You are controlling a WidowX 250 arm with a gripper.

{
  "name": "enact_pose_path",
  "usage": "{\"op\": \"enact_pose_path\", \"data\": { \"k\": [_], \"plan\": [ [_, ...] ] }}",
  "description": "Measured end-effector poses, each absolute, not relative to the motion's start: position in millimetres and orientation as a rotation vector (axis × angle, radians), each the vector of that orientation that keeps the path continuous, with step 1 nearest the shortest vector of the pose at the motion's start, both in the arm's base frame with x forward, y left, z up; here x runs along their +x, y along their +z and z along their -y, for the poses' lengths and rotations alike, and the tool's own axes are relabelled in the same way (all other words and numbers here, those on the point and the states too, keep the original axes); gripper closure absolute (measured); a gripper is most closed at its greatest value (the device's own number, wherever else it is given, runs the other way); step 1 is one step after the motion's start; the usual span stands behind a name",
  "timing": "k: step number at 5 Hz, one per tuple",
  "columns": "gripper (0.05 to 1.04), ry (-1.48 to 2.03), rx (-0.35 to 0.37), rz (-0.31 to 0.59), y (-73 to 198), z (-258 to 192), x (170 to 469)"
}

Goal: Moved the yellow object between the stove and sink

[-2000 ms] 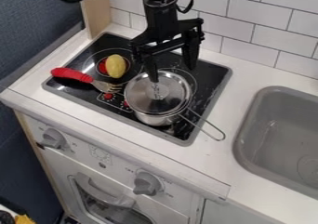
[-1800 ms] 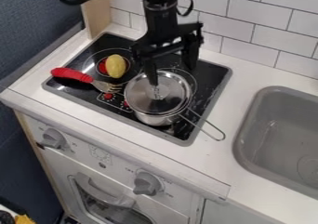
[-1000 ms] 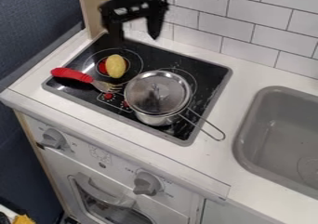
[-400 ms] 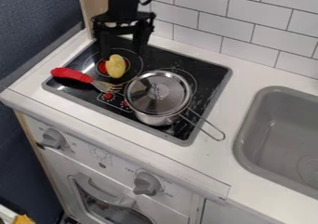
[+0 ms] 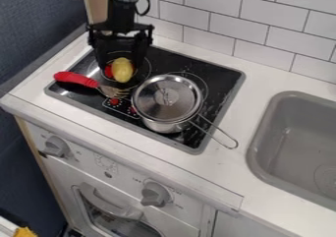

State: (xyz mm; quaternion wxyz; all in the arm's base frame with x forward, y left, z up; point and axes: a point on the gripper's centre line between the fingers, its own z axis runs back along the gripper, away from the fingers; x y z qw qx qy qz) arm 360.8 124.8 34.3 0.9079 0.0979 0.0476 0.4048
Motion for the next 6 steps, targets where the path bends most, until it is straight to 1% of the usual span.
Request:
{"op": "enact_pose_path", "data": {
  "k": [1,2,3,4,5,6],
  "plan": [
    [0.083,0.807,0.186,-0.109,30.9,-127.6,361.3],
    [0.133,0.780,0.162,-0.130,19.7,-125.5,365.4],
    [0.391,0.803,0.152,-0.117,18.6,-125.8,367.5],
    [0.415,0.848,0.132,-0.110,17.3,-128.1,367.0],
    [0.415,0.899,0.152,-0.147,19.4,-127.8,361.0],
    [0.415,0.927,0.141,-0.079,45.4,-124.8,367.0]
  ]
}}
